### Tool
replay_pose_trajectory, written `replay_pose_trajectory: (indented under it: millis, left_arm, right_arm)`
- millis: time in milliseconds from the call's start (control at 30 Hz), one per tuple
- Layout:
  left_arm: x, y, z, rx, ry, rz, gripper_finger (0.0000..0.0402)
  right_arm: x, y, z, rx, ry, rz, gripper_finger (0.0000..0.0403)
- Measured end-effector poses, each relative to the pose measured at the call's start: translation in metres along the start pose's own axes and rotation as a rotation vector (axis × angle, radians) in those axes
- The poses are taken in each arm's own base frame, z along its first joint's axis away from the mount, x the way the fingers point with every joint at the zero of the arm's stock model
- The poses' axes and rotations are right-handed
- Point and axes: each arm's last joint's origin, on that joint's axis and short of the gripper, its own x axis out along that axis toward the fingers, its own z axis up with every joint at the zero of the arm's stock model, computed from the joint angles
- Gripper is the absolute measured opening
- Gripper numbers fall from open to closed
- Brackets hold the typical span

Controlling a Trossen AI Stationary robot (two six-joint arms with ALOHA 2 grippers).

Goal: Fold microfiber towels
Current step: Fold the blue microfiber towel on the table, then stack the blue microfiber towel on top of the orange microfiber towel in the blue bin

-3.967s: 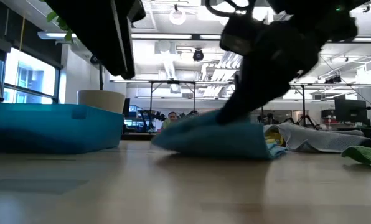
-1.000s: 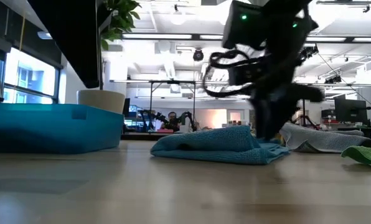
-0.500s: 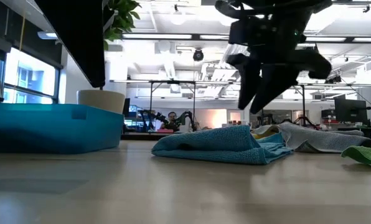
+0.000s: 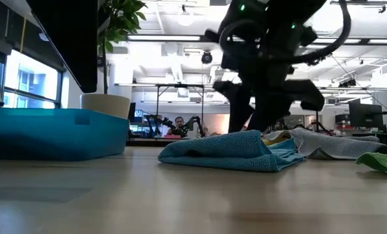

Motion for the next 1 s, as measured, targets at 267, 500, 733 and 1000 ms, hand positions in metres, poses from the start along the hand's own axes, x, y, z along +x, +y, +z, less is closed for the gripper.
replay_pose_trajectory:
  millis: [267, 500, 733, 1000]
  left_arm:
    - [0.000, 0.001, -0.002, 0.007, 0.012, 0.014, 0.0126]
    - [-0.002, 0.003, -0.009, -0.022, 0.039, 0.062, 0.0126]
    - [-0.012, 0.004, -0.019, -0.048, 0.050, 0.073, 0.0126]
    - [-0.014, 0.005, -0.021, -0.054, 0.047, 0.089, 0.0126]
  right_arm:
    - [0.017, 0.000, -0.008, 0.075, 0.045, 0.043, 0.0138]
    - [0.016, -0.002, -0.016, 0.609, 0.111, 0.040, 0.0138]
    - [0.015, -0.008, -0.015, 0.982, 0.081, 0.015, 0.0138]
    - [-0.014, -0.024, -0.002, 0.882, 0.020, 0.005, 0.0138]
